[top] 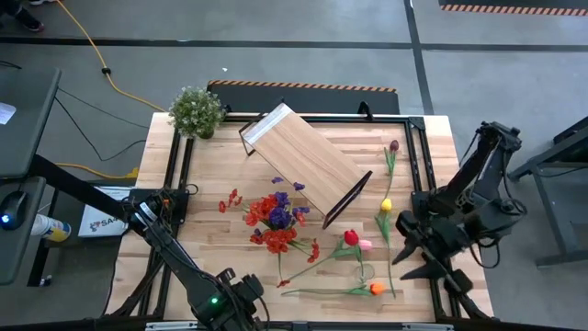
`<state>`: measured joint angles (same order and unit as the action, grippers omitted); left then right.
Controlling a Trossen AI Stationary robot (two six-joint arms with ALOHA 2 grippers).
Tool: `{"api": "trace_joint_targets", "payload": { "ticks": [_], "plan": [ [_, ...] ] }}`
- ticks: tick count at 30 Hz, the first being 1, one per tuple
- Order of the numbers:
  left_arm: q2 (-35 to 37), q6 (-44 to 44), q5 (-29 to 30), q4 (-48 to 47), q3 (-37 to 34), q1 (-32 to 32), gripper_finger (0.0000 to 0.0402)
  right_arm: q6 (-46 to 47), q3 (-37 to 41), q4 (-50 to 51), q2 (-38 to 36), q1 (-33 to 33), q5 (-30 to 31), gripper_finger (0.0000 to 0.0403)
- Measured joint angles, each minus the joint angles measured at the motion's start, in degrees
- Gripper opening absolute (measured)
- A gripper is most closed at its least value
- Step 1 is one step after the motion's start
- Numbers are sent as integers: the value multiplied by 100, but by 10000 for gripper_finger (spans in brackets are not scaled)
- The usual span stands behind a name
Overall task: Pick and place flowers into a vace then onto a shelf
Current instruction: Put the orange tulip into the right transparent vase
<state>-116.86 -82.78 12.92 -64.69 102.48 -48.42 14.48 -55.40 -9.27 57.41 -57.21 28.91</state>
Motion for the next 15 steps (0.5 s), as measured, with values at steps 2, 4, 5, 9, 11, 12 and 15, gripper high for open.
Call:
{"api": "trace_joint_targets", "payload": {
  "ticks": [2, 4, 5, 9, 11, 12, 15],
  "plan": [
    [0, -1, -32, 131, 0, -24, 145, -1, 0, -48, 3, -116, 2, 135],
    [0, -1, -41, 240, 0, -53, 145, -25, 0, -146, 42, -215, 6, 135],
    [0, -1, -39, 288, 0, -87, 145, -73, 0, -244, 79, -261, 10, 135],
    [0, -25, -34, 509, 0, -203, 145, -337, 0, -749, 268, -456, -9, 135],
    [0, -143, -33, 579, 0, -271, 145, -486, 0, -982, 366, -558, -14, 135],
    [0, -217, -17, 609, 0, -301, 145, -571, 0, -1105, 411, -614, -15, 135],
    [0, -429, 92, 760, 0, -386, 145, -756, 0, -1445, 533, -759, 11, 135]
  ]
}}
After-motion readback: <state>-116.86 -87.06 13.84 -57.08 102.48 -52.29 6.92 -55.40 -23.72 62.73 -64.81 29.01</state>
